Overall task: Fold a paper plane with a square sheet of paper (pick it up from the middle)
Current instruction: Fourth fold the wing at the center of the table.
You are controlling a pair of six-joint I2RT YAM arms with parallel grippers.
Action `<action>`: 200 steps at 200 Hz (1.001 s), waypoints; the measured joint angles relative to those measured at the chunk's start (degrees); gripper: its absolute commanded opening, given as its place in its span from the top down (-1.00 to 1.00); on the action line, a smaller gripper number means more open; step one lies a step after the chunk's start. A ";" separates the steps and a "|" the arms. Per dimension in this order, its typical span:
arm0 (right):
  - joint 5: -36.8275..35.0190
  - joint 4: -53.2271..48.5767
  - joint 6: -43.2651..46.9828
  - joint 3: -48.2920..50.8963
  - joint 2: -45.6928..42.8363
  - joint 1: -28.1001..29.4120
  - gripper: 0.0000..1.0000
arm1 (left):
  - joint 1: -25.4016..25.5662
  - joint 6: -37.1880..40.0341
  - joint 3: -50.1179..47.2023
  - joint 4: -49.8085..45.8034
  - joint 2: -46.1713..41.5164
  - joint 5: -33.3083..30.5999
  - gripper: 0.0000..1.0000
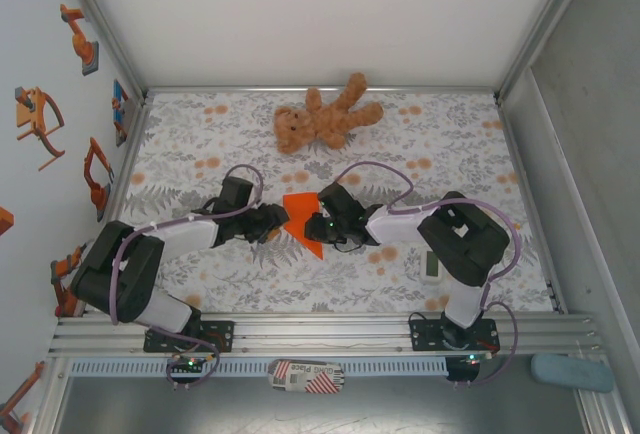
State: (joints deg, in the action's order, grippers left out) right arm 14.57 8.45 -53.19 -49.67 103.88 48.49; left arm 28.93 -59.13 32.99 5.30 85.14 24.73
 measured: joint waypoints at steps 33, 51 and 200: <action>0.94 1.14 -0.24 0.61 0.00 -0.39 0.67 | 0.61 -1.25 0.00 0.48 1.97 -0.11 0.27; 1.05 1.57 -0.26 0.85 0.00 -0.48 0.68 | 0.68 -1.84 0.02 0.98 2.69 -0.13 0.33; 1.46 3.06 -0.44 1.68 -0.02 -0.83 0.70 | 0.68 -2.71 1.70 6.58 5.40 2.01 0.47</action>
State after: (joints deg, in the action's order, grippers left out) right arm 16.03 11.51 -53.63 -47.99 103.85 47.66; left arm 29.61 -61.84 34.70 11.88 90.54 26.74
